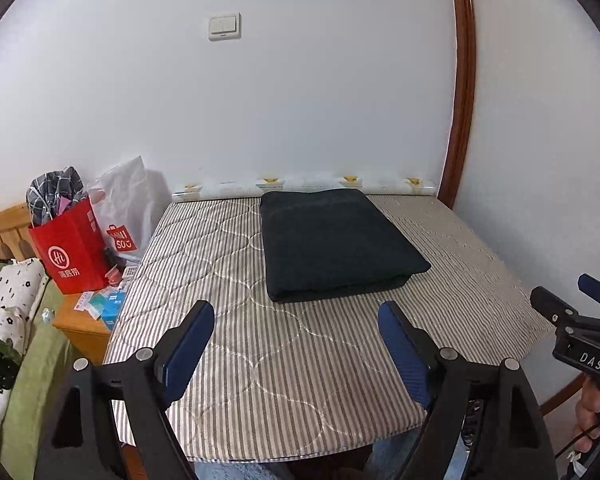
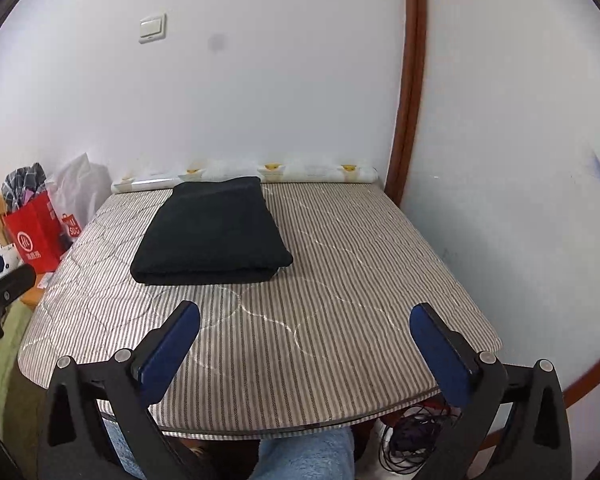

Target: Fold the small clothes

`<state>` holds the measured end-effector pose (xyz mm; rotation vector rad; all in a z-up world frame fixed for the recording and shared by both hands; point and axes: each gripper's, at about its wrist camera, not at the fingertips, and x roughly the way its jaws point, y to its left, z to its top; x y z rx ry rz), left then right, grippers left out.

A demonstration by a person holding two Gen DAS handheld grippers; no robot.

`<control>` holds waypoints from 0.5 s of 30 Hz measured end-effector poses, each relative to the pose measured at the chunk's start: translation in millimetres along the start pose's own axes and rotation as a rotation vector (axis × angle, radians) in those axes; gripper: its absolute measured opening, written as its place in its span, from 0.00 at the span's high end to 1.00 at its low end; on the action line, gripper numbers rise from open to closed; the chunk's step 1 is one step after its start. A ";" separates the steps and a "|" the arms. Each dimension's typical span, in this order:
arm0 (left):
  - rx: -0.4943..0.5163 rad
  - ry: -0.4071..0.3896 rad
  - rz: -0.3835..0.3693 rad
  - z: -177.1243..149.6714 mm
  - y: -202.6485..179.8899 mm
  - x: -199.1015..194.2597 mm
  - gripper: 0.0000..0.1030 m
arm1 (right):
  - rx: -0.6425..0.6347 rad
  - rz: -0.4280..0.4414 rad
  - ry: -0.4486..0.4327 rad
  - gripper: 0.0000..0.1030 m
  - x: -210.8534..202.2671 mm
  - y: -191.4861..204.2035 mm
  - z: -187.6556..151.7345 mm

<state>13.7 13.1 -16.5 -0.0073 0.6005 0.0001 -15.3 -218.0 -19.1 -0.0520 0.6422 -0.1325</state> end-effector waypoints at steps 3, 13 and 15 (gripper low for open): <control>0.008 0.002 0.008 -2.7 -1.5 0.7 0.19 | -0.012 -0.023 0.002 0.00 0.0 -0.6 -1.5; 0.015 0.025 0.012 -8.0 -3.7 7.5 0.19 | -0.012 -0.037 0.009 0.00 2.0 0.6 -4.2; 0.016 0.026 0.012 -8.3 -3.8 7.6 0.19 | -0.010 -0.033 0.010 0.00 2.0 0.1 -4.4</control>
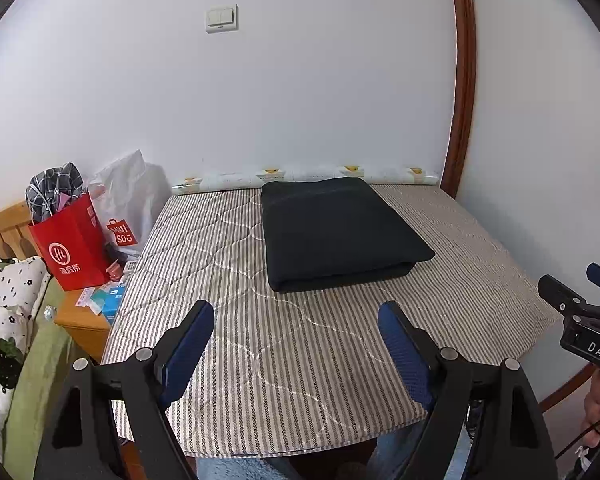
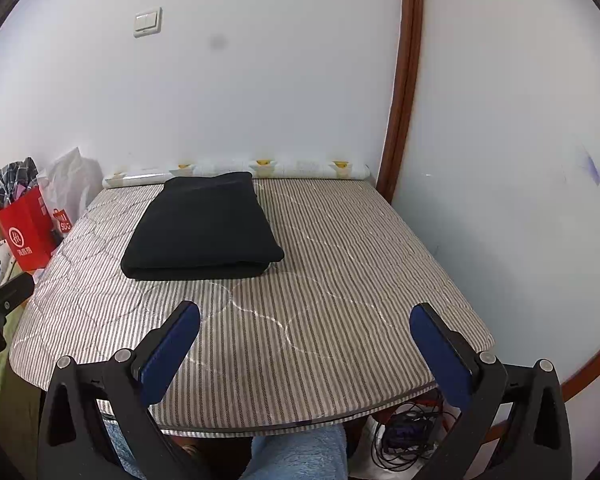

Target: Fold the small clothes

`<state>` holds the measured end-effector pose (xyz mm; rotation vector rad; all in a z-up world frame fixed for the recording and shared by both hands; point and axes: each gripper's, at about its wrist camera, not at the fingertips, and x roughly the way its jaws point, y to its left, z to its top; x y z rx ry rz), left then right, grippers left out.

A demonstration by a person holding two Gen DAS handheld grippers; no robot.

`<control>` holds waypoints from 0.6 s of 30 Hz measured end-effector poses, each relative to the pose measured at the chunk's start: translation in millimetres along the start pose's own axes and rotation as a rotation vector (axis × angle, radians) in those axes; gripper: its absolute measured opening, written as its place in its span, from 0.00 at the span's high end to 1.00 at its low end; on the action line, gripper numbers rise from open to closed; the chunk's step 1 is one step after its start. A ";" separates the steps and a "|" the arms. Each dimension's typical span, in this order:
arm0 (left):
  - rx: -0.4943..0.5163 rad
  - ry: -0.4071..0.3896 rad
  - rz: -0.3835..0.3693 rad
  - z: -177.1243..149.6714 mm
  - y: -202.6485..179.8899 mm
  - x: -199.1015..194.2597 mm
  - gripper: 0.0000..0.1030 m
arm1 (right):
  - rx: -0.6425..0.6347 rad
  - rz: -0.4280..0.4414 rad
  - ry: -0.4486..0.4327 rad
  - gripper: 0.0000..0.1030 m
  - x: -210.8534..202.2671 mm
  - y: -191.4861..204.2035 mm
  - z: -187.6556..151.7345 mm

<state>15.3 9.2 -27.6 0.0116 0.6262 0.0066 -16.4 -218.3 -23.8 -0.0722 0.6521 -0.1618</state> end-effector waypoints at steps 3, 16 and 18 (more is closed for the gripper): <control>0.004 0.003 -0.001 -0.9 -0.8 0.7 0.19 | 0.000 0.001 0.001 0.00 0.6 0.1 -0.5; 0.000 0.001 -0.001 -2.6 2.5 -0.2 0.19 | -0.001 0.003 0.005 0.00 1.4 2.9 -1.0; 0.000 0.001 0.001 -2.6 2.3 -0.2 0.19 | -0.001 0.001 0.005 0.00 1.4 3.6 -1.0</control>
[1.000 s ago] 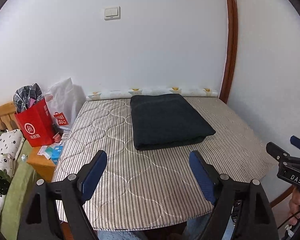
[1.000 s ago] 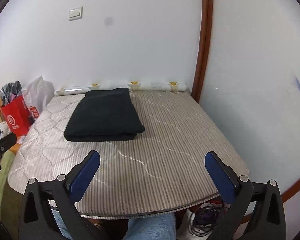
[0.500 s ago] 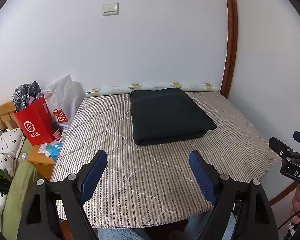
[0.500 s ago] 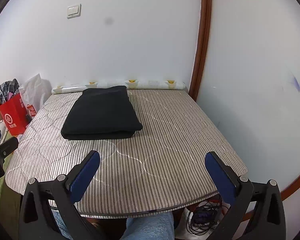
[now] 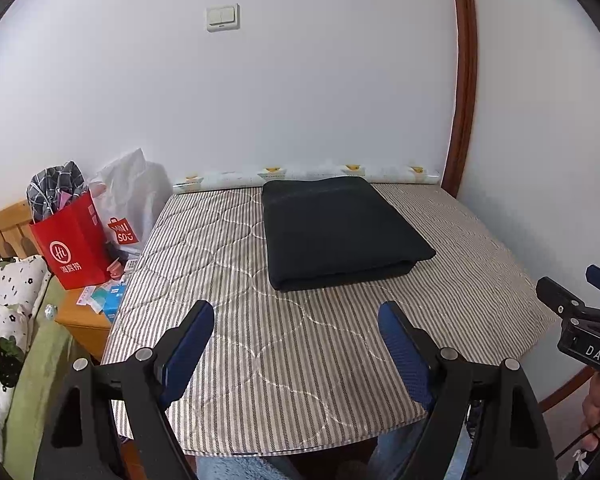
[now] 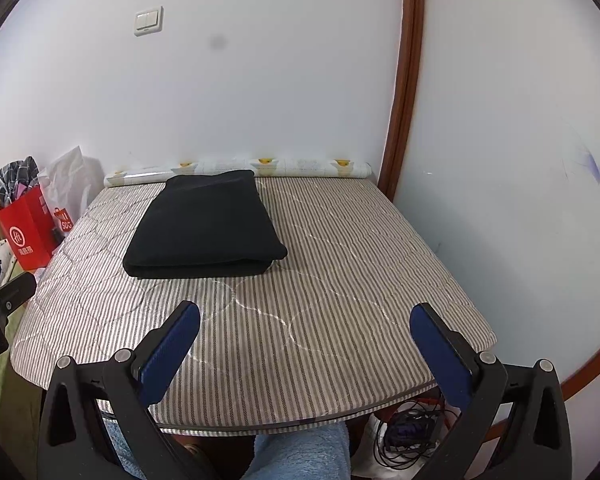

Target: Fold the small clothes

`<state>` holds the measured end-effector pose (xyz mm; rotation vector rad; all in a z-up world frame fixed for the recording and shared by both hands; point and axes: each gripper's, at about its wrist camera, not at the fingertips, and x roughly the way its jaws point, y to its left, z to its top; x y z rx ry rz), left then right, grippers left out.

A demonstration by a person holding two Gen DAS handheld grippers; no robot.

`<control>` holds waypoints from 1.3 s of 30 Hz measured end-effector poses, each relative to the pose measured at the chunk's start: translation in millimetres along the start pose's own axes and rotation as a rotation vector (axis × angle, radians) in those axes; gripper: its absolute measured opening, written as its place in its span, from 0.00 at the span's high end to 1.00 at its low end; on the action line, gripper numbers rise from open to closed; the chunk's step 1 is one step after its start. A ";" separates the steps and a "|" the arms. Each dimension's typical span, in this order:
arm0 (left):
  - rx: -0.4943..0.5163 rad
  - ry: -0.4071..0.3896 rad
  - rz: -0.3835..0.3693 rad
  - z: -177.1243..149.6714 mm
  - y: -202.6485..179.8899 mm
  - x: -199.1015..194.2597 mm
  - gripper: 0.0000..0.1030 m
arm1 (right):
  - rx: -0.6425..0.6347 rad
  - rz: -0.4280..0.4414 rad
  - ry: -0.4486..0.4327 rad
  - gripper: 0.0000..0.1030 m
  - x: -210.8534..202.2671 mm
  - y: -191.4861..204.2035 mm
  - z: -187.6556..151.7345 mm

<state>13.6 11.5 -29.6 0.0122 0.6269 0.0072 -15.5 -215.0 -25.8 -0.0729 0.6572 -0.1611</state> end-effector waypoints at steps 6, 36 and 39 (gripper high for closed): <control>0.001 0.000 -0.001 0.0 1.6 0.1 0.19 | -0.002 -0.001 0.004 0.00 0.3 2.8 -0.3; -0.006 -0.005 -0.011 -1.0 6.4 -0.5 0.19 | -0.002 -0.007 0.003 0.00 -2.1 6.0 -0.9; -0.010 -0.006 -0.013 -0.8 6.9 -0.3 0.19 | -0.004 -0.006 0.001 0.00 -2.6 7.0 0.2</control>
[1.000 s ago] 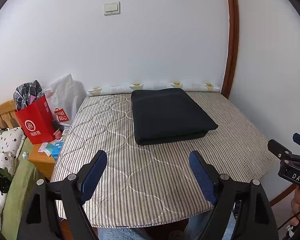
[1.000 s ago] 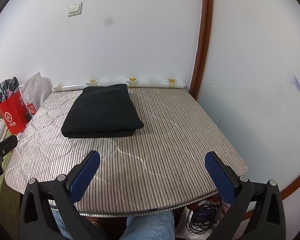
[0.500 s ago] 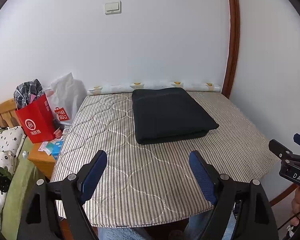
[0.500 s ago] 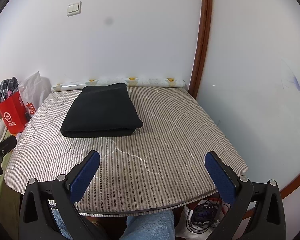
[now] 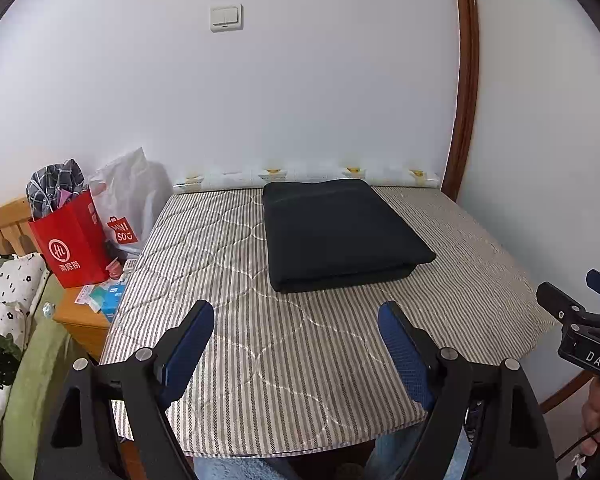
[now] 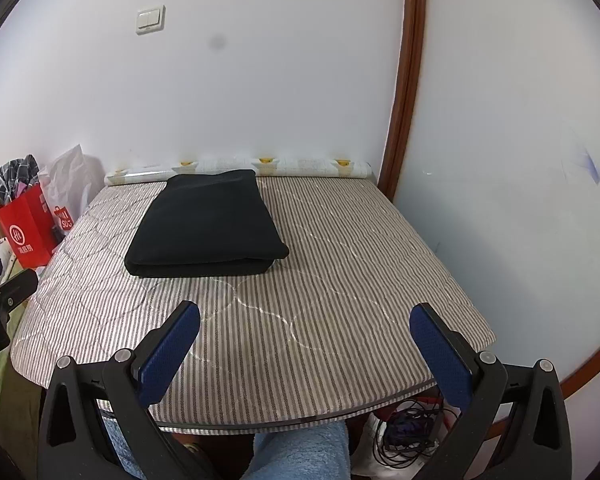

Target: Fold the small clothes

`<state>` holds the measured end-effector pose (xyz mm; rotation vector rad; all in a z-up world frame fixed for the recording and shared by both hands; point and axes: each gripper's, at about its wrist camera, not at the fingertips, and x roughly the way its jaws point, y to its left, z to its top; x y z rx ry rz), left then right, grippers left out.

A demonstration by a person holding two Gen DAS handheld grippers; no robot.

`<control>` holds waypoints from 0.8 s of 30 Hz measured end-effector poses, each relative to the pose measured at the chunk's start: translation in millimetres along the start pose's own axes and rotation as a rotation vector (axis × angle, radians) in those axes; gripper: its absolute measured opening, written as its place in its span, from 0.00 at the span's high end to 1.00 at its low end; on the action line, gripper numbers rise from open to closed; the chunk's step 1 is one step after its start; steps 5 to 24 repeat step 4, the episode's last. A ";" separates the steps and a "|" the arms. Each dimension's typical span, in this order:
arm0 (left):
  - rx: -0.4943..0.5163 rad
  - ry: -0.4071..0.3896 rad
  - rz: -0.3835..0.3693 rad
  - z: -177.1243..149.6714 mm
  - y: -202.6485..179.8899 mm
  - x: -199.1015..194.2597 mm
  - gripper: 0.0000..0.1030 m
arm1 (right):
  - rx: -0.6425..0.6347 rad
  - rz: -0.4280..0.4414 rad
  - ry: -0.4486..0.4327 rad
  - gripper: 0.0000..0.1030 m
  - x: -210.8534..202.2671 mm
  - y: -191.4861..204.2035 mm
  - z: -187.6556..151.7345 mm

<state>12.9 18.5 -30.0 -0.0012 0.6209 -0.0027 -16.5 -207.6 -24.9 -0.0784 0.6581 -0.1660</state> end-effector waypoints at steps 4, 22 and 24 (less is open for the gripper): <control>0.003 -0.002 0.016 2.4 -0.9 5.4 0.19 | -0.008 -0.010 0.005 0.00 1.2 5.2 1.8; 0.003 -0.002 0.016 2.4 -0.9 5.4 0.19 | -0.008 -0.010 0.005 0.00 1.2 5.2 1.8; 0.003 -0.002 0.016 2.4 -0.9 5.4 0.19 | -0.008 -0.010 0.005 0.00 1.2 5.2 1.8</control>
